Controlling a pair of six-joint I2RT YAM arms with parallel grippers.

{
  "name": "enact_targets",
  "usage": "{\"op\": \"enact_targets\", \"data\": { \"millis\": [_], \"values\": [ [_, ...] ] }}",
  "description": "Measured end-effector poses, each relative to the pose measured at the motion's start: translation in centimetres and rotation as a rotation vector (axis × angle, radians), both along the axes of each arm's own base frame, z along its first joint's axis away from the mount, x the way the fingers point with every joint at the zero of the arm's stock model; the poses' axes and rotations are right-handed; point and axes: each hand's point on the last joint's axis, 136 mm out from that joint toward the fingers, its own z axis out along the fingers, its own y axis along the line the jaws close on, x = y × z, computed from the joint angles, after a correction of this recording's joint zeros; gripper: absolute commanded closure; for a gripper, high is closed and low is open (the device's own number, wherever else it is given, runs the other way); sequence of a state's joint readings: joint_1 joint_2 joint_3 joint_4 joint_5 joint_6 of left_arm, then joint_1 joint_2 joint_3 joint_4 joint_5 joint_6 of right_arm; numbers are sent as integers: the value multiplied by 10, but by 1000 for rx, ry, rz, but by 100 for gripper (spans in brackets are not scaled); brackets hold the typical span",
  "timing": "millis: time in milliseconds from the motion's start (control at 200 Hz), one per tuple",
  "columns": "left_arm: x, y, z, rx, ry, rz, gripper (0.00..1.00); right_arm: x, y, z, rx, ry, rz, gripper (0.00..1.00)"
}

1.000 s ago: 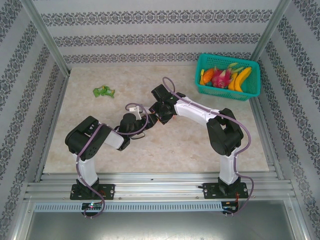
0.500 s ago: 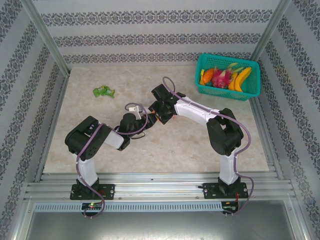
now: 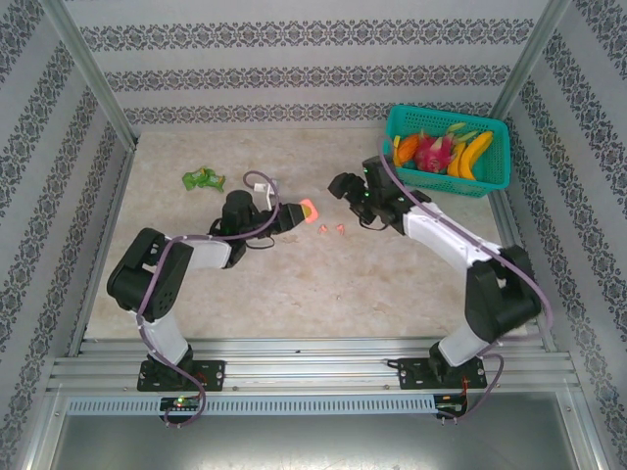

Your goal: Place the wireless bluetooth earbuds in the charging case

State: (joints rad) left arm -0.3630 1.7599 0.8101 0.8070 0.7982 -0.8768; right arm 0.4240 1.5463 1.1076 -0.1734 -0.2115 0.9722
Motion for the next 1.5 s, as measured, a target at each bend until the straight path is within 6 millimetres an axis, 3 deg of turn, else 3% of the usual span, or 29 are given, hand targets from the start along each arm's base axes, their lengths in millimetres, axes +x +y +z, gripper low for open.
{"op": "enact_targets", "data": {
  "millis": [195, 350, 535, 659, 759, 889, 979, 1209, 1369, 1504],
  "values": [
    [-10, -10, 31, 10, -31, -176, 96, -32, 20, 20, 6, -192, 298, 22],
    [-16, -17, 50, 8, -53, -268, 96, -41, 33, 28, 23, -285, 431, 24],
    [-19, -19, 55, 16, -48, -307, 96, -45, 38, 28, 35, -316, 487, 27],
    [-21, -19, 54, 20, -35, -311, 97, -40, 31, 21, 44, -321, 480, 29],
    [-23, -19, 51, 24, -18, -318, 97, -32, 13, 12, 53, -310, 426, 31],
    [-29, -18, 61, 21, -41, -335, 97, -21, -14, -6, 56, -259, 342, 33],
    [-32, -17, 72, 16, -70, -338, 97, -19, -21, -8, 62, -248, 319, 33],
    [-35, -17, 84, 12, -101, -342, 97, -28, -11, 20, 117, -300, 347, 34],
    [-35, -17, 84, 13, -99, -342, 97, -47, 16, 44, 145, -353, 429, 34],
    [-35, -16, 83, 14, -96, -340, 97, -56, 31, 49, 154, -363, 472, 34]
  ]
}}
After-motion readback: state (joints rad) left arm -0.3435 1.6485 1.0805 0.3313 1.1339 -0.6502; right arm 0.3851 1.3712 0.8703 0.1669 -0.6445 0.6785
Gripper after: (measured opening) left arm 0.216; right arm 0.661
